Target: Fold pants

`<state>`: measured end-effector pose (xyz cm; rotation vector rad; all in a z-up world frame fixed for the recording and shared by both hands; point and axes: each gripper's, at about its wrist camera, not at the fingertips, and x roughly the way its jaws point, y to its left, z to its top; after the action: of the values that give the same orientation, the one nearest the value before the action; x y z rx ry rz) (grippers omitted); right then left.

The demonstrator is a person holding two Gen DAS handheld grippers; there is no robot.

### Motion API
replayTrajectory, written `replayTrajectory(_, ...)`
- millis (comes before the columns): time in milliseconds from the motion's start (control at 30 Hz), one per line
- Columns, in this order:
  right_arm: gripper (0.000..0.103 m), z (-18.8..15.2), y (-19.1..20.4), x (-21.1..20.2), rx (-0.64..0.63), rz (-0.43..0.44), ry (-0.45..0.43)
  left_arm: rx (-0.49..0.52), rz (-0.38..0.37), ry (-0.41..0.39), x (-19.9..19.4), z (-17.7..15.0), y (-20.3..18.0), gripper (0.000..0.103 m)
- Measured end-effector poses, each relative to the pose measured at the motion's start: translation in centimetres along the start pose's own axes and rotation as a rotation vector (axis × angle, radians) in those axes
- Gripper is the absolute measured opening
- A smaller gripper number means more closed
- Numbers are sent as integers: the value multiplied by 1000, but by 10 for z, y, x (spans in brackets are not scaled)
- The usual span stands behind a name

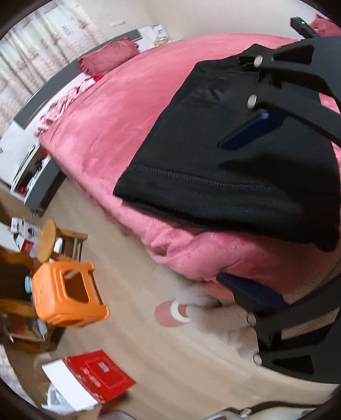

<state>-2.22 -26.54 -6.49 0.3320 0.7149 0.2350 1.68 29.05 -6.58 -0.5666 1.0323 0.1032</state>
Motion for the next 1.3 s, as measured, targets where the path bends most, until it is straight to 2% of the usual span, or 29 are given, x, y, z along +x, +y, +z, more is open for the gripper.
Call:
replayTrajectory(33, 99, 0, 0, 0, 0, -1, 0, 23, 20, -1, 1, -1, -3, 70)
replayTrajectory(67, 99, 0, 0, 1, 0, -2, 1, 54, 55, 2, 2, -3, -6, 57)
replayTrajectory(100, 99, 0, 0, 2, -1, -3, 1, 90, 74, 9, 3, -5, -10, 54)
replayTrajectory(233, 99, 0, 1, 2, -3, -3, 1, 142, 92, 11, 1, -7, -15, 48)
replayTrajectory(433, 99, -2, -1, 1, 5, 7, -4, 147, 125, 21, -9, -5, -16, 40)
replayTrajectory(533, 99, -2, -1, 2, 4, 6, -3, 139, 142, 15, -19, -5, -20, 32)
replayTrajectory(600, 99, -2, -1, 2, 6, 7, -4, 151, 126, -14, -33, -4, -26, 7)
replayTrajectory(633, 99, -2, -1, 2, 8, 8, -4, 159, 106, -28, -39, -2, -28, 3)
replayTrajectory(700, 99, -1, -2, 2, 15, 12, -6, 166, 52, -40, -47, -2, -32, 3)
replayTrajectory(833, 99, -1, -3, 0, 17, 17, -6, 163, 69, -13, -33, 3, -29, 5)
replayTrajectory(867, 99, 0, -3, 0, 18, 18, -6, 147, 57, -2, -28, 5, -26, 17)
replayTrajectory(900, 99, -1, -3, 0, 18, 17, -6, 131, 32, 10, -23, 7, -22, 48)
replayTrajectory(933, 99, -1, -2, 0, 17, 16, -6, 113, -6, 37, -13, 12, -16, 63)
replayTrajectory(967, 99, -1, -2, -1, 15, 14, -5, 107, -34, 53, -8, 15, -14, 68)
replayTrajectory(1000, 99, -1, -2, -1, 13, 12, -4, 119, -46, 62, -2, 18, -14, 68)
replayTrajectory(1167, 99, 1, -2, 0, 6, 3, 1, 311, 32, 145, 27, 14, -31, 68)
replayTrajectory(1233, 99, 1, -1, 1, 0, -3, 4, 365, 48, 139, 31, 10, -35, 63)
replayTrajectory(1300, 99, 2, 0, 2, -3, -6, 5, 338, 32, 126, 27, 9, -32, 43)
